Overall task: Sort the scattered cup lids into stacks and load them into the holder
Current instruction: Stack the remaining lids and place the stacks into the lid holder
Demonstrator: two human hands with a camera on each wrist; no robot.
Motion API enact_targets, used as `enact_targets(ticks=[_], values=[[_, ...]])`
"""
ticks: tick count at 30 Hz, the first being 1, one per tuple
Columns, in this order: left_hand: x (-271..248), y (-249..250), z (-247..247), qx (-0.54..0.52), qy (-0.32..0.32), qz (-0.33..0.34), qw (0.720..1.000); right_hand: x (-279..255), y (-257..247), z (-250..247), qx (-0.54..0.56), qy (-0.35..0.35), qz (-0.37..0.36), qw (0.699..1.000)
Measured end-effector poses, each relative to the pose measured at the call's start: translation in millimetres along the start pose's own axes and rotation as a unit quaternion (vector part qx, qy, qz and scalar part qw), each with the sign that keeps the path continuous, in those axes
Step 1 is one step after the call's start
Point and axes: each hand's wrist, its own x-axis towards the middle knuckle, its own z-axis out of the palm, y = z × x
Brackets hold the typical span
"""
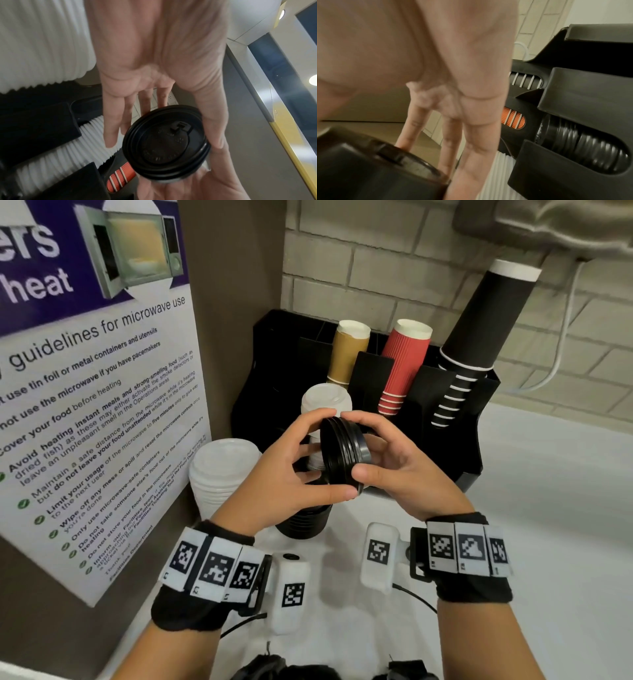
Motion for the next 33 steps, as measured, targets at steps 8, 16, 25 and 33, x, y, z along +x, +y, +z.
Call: enact_targets(ticks=[8,16,25,33], values=[[0,-2,3,-0.019,0.007,0.000,1.000,-3,-3,1,-0.024,0.031,-0.004,0.999],[0,-3,4,-0.008,0.013,-0.002,1.000,-1,-1,6,-0.056,0.050,-0.021,0.997],[-1,8,-20,0.010,0.133,0.050,0.990,40,-14,-79,-0.378,0.230,0.018,0.896],[-1,11,-17,0.009,0.119,0.062,0.991,76,10,-87,-0.583,0.033,0.146,0.799]])
